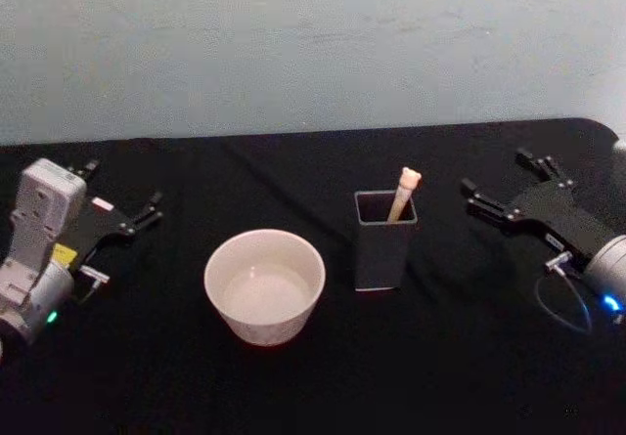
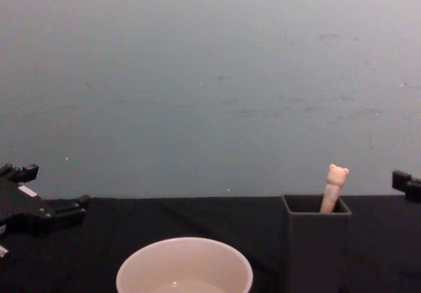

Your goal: Pick up the stirring spoon with one hand, stir inside the cup, then place it back in its original position.

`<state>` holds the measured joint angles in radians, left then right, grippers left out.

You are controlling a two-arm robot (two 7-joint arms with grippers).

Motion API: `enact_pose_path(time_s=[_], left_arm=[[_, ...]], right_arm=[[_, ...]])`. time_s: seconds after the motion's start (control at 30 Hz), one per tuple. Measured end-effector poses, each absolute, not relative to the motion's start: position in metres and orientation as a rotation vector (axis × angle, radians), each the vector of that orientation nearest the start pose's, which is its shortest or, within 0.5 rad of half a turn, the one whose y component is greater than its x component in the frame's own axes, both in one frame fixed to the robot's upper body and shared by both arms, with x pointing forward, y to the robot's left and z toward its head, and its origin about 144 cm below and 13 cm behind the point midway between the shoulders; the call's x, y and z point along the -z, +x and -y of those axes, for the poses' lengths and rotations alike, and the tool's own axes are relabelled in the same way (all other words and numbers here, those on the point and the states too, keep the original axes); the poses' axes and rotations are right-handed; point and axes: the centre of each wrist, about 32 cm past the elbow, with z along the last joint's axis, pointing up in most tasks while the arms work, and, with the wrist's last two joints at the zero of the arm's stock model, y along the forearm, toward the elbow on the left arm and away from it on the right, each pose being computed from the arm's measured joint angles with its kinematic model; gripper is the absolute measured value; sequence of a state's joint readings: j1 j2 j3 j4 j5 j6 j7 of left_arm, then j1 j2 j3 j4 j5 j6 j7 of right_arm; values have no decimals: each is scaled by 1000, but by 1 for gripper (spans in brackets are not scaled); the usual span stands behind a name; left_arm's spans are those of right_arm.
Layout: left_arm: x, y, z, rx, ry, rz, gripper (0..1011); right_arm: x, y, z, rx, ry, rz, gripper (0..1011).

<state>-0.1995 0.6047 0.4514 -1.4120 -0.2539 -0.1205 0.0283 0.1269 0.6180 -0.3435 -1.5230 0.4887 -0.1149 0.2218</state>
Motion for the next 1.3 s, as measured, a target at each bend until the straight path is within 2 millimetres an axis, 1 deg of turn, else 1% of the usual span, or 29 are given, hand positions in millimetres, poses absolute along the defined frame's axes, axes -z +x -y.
enact_pose_path(time_s=[0.13,0.23,0.47,0.53,0.67,0.9,1.1,1.3], left_arm=[[-1140,489,-310,-1248,304,285,1001],[-1140,489,-310,-1248,304,285,1001],[-1140,489,-310,-1248,304,285,1001],[-1140,489,-310,-1248,304,285,1001],[-1140,489,-310,-1248,304,285,1001],[-1140,489,-310,-1248,304,285,1001],[-1140,489,-310,-1248,305,285,1001],[-1140,489,-310,-1248,305,285,1001]], right_arm=[[-1170,473,321,994,-31,4,1000],[-1170,473,320,951,-6,-43,1000],[-1167,482,306,855,28,-145,1000],[-1166,484,305,849,29,-151,1000],[-1163,499,294,811,32,-177,1000],[-1161,516,286,791,26,-174,1000],[-1159,524,284,786,20,-160,1000],[-1157,528,283,781,13,-157,1000]])
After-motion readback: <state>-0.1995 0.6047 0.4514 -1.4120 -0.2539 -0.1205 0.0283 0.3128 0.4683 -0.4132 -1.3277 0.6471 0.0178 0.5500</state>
